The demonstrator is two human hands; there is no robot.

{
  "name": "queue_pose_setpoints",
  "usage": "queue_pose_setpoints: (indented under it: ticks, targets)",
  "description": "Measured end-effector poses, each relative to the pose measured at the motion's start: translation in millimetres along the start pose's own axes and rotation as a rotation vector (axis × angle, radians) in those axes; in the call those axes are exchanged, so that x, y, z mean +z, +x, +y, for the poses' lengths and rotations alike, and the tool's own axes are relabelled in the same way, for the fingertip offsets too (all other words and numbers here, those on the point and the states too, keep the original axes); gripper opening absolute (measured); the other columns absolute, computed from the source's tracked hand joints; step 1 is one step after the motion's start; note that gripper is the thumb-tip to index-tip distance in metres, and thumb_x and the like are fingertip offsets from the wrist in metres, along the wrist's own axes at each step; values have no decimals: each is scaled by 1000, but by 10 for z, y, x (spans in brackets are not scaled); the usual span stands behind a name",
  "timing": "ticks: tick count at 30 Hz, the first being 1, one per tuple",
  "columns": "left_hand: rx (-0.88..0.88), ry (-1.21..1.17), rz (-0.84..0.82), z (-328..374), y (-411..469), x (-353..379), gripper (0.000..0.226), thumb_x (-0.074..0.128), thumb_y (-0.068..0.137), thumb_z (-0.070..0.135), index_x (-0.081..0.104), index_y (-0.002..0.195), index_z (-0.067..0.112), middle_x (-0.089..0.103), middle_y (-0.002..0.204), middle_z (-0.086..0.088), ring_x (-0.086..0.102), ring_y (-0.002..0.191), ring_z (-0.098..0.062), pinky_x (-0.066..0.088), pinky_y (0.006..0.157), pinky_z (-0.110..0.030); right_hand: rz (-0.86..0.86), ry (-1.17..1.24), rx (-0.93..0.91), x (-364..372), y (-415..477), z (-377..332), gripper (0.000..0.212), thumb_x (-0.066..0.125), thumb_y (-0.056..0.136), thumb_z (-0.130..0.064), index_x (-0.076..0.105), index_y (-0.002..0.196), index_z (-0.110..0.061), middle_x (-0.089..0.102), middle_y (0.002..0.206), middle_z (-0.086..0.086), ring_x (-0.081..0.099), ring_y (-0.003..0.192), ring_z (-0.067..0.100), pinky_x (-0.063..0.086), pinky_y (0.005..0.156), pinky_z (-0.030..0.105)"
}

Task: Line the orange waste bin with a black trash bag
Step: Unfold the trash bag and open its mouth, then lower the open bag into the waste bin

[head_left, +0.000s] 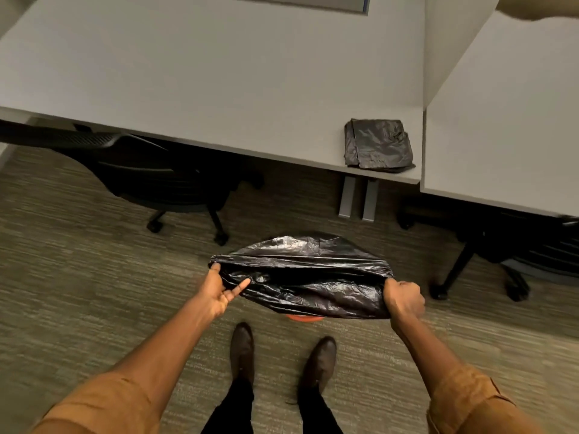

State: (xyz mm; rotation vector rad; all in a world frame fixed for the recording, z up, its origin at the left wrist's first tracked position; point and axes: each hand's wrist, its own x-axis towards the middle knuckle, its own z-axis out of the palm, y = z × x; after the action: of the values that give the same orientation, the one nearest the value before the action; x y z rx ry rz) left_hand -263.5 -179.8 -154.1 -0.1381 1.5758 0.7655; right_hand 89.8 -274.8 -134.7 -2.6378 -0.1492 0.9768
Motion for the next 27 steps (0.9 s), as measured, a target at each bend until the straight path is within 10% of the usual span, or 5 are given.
queue_pose_setpoints:
  ticks: [5,8,12,21,27]
  targets:
    - [-7,78,56,-295,271,83,51,45,117,38,51,155,6,52,158,-18,61,135,-49,70,86,-53,-47,-34,-1,274,336,218,34,57,87,-26,78,95,0,77,105,26,68,95,44,52,82,41]
    - [14,174,42,-434,479,75,52,44,115,46,56,149,8,61,153,-24,67,113,-43,67,52,-49,-53,-51,-9,408,502,316,28,57,88,-25,73,87,-2,75,98,22,63,87,41,48,79,39]
    - [16,270,55,-571,781,38,52,42,114,54,59,142,12,66,144,-25,69,114,-45,65,43,-48,-59,-55,-28,644,708,449,27,56,88,-29,70,86,-6,74,98,23,63,86,41,52,81,41]
    - [-43,244,11,-951,1660,21,54,49,112,52,58,148,13,64,149,-20,64,136,-49,62,96,-69,-44,-49,31,1397,1235,787,50,58,90,-37,73,108,7,73,103,29,66,88,42,47,76,40]
    - [29,168,72,-1277,2354,88,32,53,114,18,64,137,-3,69,140,-23,70,125,-39,62,95,-55,-298,238,57,2079,1817,1135,19,84,85,-21,76,83,-4,78,88,15,77,92,38,61,81,49]
